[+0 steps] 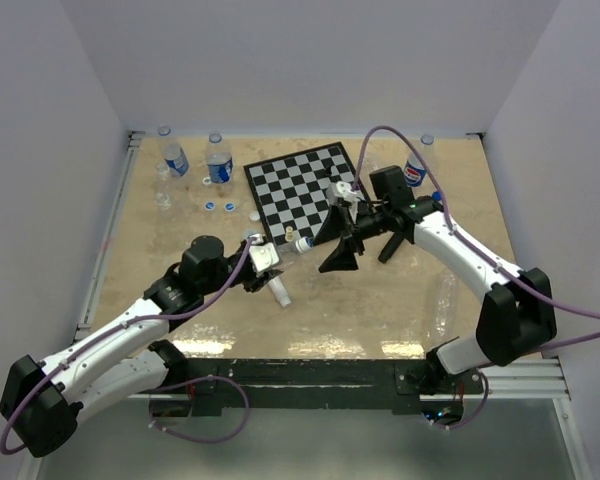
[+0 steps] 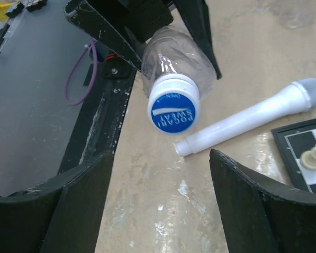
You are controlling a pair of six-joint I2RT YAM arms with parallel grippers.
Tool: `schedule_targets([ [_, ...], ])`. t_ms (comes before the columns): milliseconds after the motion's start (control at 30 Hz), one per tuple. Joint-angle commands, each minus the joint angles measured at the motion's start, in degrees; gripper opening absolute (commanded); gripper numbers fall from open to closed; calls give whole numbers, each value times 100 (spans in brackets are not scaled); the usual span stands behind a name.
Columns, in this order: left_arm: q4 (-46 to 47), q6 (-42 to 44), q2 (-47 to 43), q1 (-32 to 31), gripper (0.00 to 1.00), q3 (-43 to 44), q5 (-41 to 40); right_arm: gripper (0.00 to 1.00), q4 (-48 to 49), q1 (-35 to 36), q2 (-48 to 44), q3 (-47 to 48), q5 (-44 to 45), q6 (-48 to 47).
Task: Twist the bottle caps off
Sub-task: Unscrew the bottle cap from the plastic bottle.
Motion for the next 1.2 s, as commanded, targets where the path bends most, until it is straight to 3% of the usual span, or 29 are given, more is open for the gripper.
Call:
schedule_targets([
  [0, 383, 101, 56, -5, 7, 49, 37, 75, 152, 501, -34, 376, -7, 431],
  [533, 331, 31, 267, -5, 6, 110, 143, 64, 803, 555, -201, 482, 653, 1320],
  [933, 322, 31, 223, -5, 6, 110, 125, 33, 847, 511, -368, 280, 723, 1293],
  [1167, 322, 40, 179, -5, 6, 110, 116, 43, 803, 519, -350, 245, 882, 1214],
])
